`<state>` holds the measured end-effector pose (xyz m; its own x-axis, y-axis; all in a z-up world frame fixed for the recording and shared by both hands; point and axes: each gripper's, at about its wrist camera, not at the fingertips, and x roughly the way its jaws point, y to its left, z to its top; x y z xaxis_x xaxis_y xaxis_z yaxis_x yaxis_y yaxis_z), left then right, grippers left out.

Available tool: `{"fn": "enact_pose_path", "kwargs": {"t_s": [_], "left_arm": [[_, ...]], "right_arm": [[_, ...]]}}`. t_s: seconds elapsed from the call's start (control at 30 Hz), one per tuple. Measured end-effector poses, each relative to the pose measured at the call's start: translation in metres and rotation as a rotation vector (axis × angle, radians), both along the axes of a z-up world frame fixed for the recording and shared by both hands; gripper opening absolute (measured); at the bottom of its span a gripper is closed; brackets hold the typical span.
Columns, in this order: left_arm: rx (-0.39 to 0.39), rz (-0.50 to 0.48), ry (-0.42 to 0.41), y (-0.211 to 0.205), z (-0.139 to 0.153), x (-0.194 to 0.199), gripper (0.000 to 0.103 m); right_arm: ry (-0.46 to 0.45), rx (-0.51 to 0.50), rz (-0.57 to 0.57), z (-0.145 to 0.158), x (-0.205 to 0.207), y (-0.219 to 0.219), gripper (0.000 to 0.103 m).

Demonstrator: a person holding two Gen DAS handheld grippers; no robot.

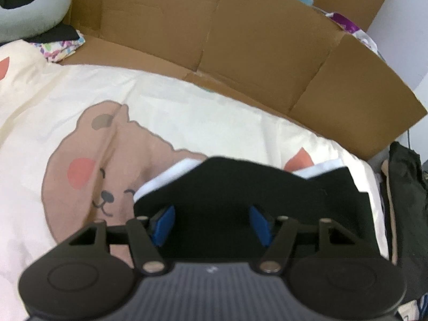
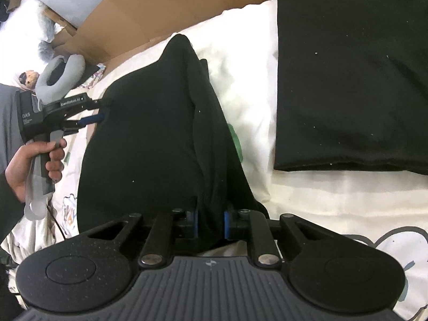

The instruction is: Fold clothes

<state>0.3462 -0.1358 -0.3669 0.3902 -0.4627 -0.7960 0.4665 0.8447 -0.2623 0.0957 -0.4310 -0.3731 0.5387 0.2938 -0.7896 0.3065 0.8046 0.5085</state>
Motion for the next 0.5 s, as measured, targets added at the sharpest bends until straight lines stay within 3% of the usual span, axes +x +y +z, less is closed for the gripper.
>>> {"fn": "enact_pose_path", "kwargs": {"t_s": [0.13,0.3,0.5], "left_arm": [[-0.004,0.01,-0.032,-0.004,-0.004,0.012,0.059],[0.0,0.022,-0.014,-0.008,-0.011,0.028,0.059],[0.04,-0.045,-0.041,-0.003,0.017,0.015,0.057]], "right_arm": [[0.003,-0.025,0.017,0.004,-0.002,0.001,0.017],[0.003,-0.06,0.023,0.014,-0.008,-0.002,0.019],[-0.024,-0.128,0.033,0.031,-0.013,-0.009,0.036]]}}
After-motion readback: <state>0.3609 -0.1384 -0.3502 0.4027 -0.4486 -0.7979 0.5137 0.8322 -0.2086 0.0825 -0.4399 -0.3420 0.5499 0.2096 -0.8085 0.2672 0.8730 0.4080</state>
